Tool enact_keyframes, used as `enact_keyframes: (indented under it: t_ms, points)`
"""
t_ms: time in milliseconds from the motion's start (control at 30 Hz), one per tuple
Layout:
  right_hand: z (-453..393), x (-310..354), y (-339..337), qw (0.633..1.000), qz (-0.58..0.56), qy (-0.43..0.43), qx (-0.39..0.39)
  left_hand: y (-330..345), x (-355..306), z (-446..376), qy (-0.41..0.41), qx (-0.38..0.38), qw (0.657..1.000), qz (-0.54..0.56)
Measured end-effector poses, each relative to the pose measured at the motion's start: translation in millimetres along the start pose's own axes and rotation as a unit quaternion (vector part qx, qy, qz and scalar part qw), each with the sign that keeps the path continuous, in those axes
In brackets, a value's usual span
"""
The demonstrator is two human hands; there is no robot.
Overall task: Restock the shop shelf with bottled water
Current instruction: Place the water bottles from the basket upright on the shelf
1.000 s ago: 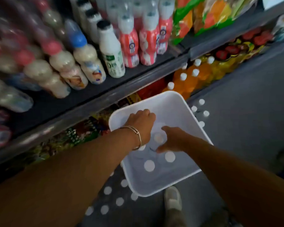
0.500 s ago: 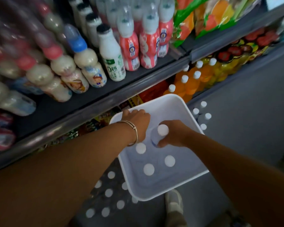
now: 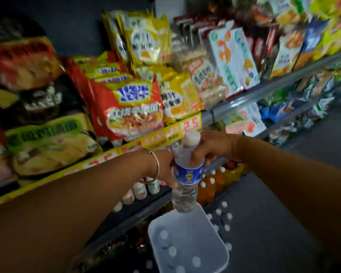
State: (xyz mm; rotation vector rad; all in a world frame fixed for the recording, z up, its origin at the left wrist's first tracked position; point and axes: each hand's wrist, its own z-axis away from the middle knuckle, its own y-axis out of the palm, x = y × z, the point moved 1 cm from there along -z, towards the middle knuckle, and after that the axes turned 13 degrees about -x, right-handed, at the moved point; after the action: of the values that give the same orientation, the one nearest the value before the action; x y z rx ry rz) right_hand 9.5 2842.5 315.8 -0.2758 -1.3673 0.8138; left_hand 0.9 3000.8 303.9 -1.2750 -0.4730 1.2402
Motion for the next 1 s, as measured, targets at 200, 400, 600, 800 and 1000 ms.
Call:
enact_keyframes:
  t_ms: [200,400,600,800,1000]
  points:
    - [56,146,-111,0.994,0.007,-0.087,-0.073,-147,-55,70,0.035,-0.105,0.984,0.14]
    - [88,265,-193,0.978,-0.022,-0.166,-0.127,-274,-87,117,0.036,-0.212,0.953,0.211]
    - [77,354,-258,0.948,-0.027,-0.242,-0.202,-372,-102,137,0.049,-0.317,0.914,0.249]
    - [37,413,-299,0.926,-0.059,-0.305,-0.215,-438,-93,128,0.049,-0.39,0.875,0.283]
    - [-32,440,-311,0.915,-0.04,-0.349,-0.198,-461,-49,93,0.014,-0.396,0.842,0.365]
